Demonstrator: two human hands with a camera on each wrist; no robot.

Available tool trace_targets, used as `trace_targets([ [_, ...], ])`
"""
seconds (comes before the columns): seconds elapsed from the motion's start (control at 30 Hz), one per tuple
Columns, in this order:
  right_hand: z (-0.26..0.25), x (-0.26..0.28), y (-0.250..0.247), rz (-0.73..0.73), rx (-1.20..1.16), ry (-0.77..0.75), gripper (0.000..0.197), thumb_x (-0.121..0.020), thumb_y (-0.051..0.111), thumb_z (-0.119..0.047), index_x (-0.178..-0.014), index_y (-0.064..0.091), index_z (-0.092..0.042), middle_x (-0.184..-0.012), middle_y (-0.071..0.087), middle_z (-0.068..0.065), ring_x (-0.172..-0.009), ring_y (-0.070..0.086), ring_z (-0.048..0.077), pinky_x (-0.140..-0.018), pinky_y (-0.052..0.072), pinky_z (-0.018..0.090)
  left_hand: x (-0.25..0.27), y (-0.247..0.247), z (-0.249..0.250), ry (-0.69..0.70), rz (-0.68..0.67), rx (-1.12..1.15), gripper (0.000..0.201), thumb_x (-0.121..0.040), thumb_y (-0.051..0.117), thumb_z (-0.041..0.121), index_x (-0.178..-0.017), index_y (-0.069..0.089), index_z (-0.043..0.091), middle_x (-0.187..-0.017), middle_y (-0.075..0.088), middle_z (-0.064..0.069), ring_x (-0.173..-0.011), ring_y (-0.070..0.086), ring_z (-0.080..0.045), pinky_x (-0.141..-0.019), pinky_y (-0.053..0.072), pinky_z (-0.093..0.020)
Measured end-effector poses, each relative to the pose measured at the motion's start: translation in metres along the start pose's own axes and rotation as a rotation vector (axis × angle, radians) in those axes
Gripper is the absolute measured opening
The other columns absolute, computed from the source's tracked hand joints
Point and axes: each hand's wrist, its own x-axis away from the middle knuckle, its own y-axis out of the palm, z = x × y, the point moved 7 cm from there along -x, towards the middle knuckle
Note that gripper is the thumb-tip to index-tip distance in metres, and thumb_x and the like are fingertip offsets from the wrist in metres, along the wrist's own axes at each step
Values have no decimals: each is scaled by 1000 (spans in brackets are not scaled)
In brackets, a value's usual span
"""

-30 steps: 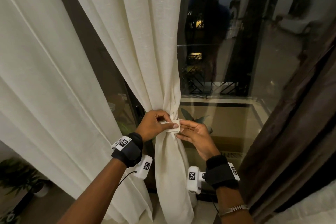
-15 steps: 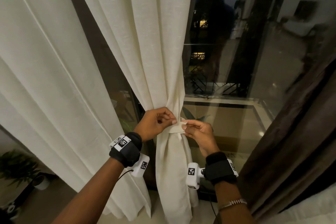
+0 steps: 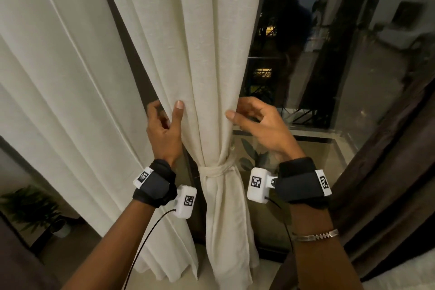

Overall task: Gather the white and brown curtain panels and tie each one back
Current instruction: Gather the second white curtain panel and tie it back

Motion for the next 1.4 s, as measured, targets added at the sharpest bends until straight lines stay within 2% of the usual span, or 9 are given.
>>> trace_targets([
  [0.17,4,4,-30,340,-82,-64,6,-100,74,-26,-97,75,-20,-100,80,-1,-100,76,20,-98,61,54,-1,-23,8,1,103,99,29,-104,69,23,-81,55,12,-69,41,0,-62,38,-7,-59,37,-27],
  [0.4,-55,37,5,490,-119,-338,24,-97,77,-21,-103,54,-14,-88,65,-10,-79,65,6,-73,55,20,25,-1,13,53,-450,-29,17,-102,71,21,-119,67,19,-88,69,-9,-71,65,-26,-63,56,-41],
  [0.57,-121,61,70,495,40,-628,29,-95,79,-21,-90,55,-6,-68,50,8,-55,43,12,-57,38,17,14,-60,25,244,-374,-93,18,-99,74,13,-117,73,11,-81,66,2,-72,63,-21,-64,52,-31],
  [0.67,-120,43,135,410,83,-552,40,-93,79,-33,-83,59,0,-69,57,11,-57,49,17,-54,44,29,-8,-114,19,296,-192,-123,3,-97,72,10,-97,75,11,-71,62,2,-63,57,-22,-58,48,-39],
  [0.77,-103,14,196,259,96,-381,43,-87,81,-46,-112,67,-14,-98,68,2,-83,65,18,-69,57,43,-38,-164,6,278,-23,-135,6,-97,69,13,-93,72,12,-68,59,0,-61,53,-20,-56,46,-45],
  [0.93,-72,-27,270,177,160,-202,112,-79,86,-56,-163,12,-50,-165,29,-18,-148,38,0,-114,45,30,-78,-226,-16,250,138,-227,43,-86,79,26,-120,60,10,-113,61,0,-103,57,-25,-84,47,-30],
  [1.1,-36,-53,301,136,168,-15,68,-104,61,-16,-151,26,-50,-145,47,-17,-128,53,-2,-110,42,30,-96,-231,-59,144,-53,-188,72,-86,88,33,-144,44,32,-118,54,24,-110,57,-6,-93,48,-20],
  [1.2,-21,-40,301,299,27,133,35,-112,47,-34,-146,43,-41,-140,57,-11,-134,57,15,-111,42,30,-94,-222,-88,72,-197,-201,49,-96,76,32,-136,52,44,-110,62,21,-102,60,-3,-88,55,-29],
  [1.4,-23,-29,343,264,-68,65,62,-94,57,-70,-148,46,-43,-137,66,-14,-119,68,3,-99,57,28,-77,-198,-86,265,-394,-271,14,-104,62,29,-118,66,30,-105,67,13,-103,57,-10,-83,59,-37],
])
